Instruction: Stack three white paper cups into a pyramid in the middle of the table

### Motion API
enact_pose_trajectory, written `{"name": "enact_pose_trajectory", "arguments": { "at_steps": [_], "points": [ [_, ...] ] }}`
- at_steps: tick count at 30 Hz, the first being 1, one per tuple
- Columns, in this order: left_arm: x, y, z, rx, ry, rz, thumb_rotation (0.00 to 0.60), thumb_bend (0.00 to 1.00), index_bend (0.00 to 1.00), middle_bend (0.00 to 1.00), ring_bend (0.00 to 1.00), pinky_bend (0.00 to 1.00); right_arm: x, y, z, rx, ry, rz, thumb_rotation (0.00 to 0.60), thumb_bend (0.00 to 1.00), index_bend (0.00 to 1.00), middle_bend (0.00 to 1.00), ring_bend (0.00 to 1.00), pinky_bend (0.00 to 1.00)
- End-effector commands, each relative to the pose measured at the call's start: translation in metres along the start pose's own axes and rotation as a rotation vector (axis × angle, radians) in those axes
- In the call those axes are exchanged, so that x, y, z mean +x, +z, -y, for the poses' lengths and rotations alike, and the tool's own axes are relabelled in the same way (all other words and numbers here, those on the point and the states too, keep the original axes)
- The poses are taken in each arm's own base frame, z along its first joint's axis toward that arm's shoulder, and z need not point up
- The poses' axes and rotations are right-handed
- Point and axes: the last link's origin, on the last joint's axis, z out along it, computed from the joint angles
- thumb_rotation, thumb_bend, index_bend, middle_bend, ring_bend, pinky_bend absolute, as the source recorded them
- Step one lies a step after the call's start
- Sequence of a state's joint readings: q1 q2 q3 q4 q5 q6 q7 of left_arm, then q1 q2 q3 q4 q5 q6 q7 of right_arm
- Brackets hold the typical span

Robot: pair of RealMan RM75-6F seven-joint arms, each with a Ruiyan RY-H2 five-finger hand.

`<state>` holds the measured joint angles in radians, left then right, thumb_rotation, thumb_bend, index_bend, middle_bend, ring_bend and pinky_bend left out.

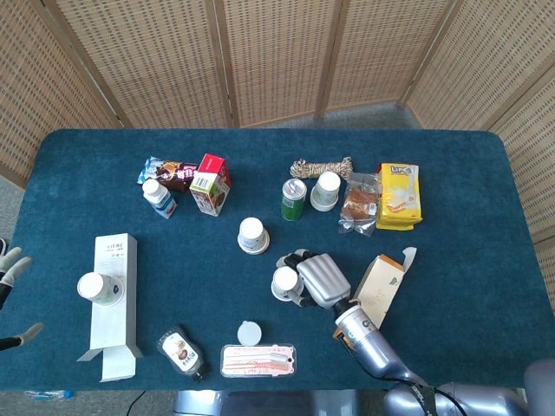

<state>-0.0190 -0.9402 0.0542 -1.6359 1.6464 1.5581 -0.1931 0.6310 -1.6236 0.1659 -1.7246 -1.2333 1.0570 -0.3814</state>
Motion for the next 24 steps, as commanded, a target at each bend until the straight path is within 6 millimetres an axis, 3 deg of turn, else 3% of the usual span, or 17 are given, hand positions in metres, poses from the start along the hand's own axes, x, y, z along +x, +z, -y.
{"name": "enact_pose_trajectory", "arguments": {
  "at_steps": [1, 8, 18, 24],
  "points": [
    [0.000, 0.000, 0.000, 0.001, 0.001, 0.001, 0.600, 0.19, 0.00, 0.00, 0.00, 0.00, -0.003, 0.000, 0.004, 0.008, -0.001, 0.003, 0.600, 0.36, 0.35, 0.41, 0.28, 0.49],
    [0.001, -0.001, 0.000, -0.001, -0.001, 0.000, 0.600, 0.19, 0.00, 0.00, 0.00, 0.00, -0.009, 0.004, 0.013, 0.015, 0.001, -0.009, 0.600, 0.36, 0.35, 0.41, 0.28, 0.49],
    [0.002, -0.001, 0.001, -0.002, -0.007, -0.003, 0.600, 0.19, 0.00, 0.00, 0.00, 0.00, -0.009, 0.006, 0.000, -0.017, -0.028, -0.021, 0.600, 0.32, 0.35, 0.40, 0.27, 0.49],
    [0.003, -0.001, 0.001, 0.000, -0.009, -0.005, 0.600, 0.19, 0.00, 0.00, 0.00, 0.00, -0.009, 0.002, -0.004, -0.023, -0.032, -0.012, 0.600, 0.30, 0.26, 0.37, 0.25, 0.49]
  ]
}}
